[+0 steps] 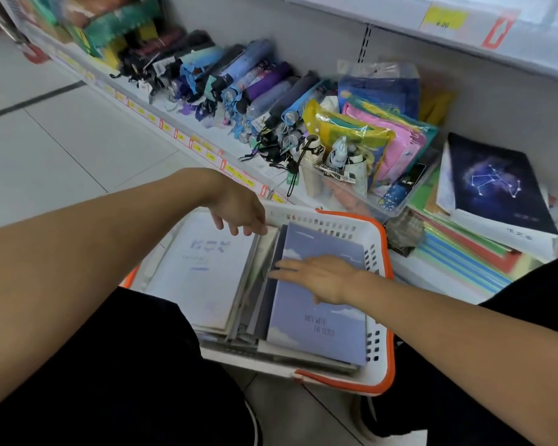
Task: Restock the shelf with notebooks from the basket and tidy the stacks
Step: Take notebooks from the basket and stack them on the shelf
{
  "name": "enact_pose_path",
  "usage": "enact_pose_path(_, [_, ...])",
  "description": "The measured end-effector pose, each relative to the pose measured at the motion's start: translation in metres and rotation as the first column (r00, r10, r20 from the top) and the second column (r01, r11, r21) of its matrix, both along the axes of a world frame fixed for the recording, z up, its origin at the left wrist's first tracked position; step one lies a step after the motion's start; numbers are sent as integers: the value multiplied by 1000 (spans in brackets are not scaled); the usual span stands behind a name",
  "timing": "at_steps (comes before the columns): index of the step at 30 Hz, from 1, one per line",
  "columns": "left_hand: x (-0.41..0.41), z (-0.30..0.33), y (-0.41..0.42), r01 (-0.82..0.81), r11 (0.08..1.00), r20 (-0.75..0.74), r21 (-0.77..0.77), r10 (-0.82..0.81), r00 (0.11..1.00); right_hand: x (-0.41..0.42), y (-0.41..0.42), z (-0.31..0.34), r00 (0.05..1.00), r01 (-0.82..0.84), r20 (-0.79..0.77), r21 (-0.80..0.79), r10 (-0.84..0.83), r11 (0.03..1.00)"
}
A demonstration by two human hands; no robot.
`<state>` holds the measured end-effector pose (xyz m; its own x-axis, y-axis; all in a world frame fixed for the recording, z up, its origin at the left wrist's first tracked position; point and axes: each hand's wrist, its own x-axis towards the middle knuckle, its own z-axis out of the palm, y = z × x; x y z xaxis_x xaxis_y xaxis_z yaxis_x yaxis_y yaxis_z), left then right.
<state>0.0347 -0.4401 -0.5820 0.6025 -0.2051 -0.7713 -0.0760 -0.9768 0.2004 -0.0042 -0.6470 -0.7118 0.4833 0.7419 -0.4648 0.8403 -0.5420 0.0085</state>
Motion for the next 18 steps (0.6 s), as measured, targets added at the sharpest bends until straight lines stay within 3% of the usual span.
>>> enact_pose_path(5, [-1, 4, -1, -21, 1000, -17, 9, 22, 1000, -2, 8, 7, 999, -33, 18, 49, 32, 998])
enact_pose_path(7, [-4, 8, -5, -59, 998, -22, -30, 58, 998, 6, 9, 25, 994, 82, -81, 143, -71, 986])
enact_pose_path(10, [-16, 16, -11, -160, 979, -134, -128, 143, 981, 41, 7, 79, 976, 213, -78, 178, -202, 961])
enact_pose_path(12, [-26, 22, -16, -272, 923, -296, -271, 189, 936, 58, 7, 128, 978, 201, -12, 325, -209, 924])
enact_pose_path(14, [-34, 28, -25, -460, 780, -388, -424, 303, 870, 63, 11, 165, 973, 165, 65, 467, -220, 869])
enact_pose_path(16, [-33, 31, -32, -525, 677, -263, -516, 459, 849, 63, 21, 175, 968, 64, 175, 527, -182, 848])
enact_pose_path(18, [-27, 37, -30, -506, 679, -62, -531, 565, 823, 56, 33, 166, 967, 21, 175, 670, -186, 742])
